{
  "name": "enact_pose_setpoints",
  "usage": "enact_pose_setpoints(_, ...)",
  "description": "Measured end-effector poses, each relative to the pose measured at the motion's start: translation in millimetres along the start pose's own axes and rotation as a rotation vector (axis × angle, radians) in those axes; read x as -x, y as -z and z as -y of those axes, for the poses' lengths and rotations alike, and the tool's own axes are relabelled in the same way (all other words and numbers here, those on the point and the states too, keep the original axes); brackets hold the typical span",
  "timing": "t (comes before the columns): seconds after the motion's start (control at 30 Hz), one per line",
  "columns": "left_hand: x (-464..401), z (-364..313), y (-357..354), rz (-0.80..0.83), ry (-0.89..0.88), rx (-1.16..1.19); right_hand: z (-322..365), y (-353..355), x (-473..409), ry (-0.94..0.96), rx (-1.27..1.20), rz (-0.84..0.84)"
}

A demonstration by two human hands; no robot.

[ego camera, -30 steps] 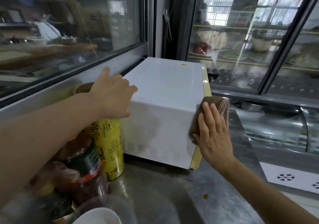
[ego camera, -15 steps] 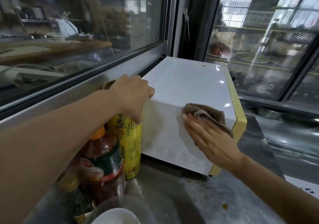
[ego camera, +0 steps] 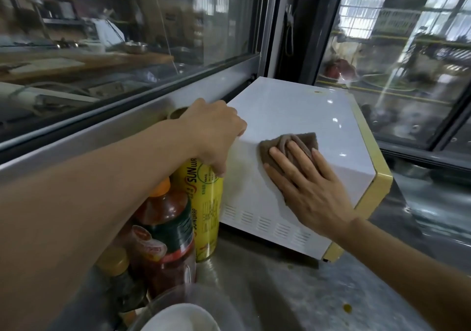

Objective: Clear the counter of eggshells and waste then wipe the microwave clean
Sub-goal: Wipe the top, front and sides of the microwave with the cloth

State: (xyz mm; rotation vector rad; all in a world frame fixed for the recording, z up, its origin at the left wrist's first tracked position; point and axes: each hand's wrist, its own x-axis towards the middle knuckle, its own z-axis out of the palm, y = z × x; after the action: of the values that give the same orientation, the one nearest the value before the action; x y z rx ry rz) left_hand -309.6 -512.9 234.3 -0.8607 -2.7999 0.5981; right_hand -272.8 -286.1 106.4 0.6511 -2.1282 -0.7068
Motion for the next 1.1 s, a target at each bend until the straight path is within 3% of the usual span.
enact_pose_setpoints(0.3, 2, -1, 2, 0.008, 0.004, -0.006, 42, -20, -32, 0.112, -0.002, -0.024)
enact_pose_setpoints(0.7, 2, -3, 2, 0.016, 0.045, -0.034, 100, -51, 18, 0.376, -0.033, 0.256)
enact_pose_setpoints(0.93, 15, -27, -4, -0.235, -0.074, -0.235, 59, -44, 103, 0.421, 0.042, 0.458)
enact_pose_setpoints(1.03, 14, -38, -12, -0.207, -0.05, -0.235, 69, -47, 88, 0.494, 0.059, 0.414)
enact_pose_setpoints(1.1, 15, -38, -15, -0.21, -0.026, -0.255, 85, -53, 65, 0.41, 0.023, 0.32)
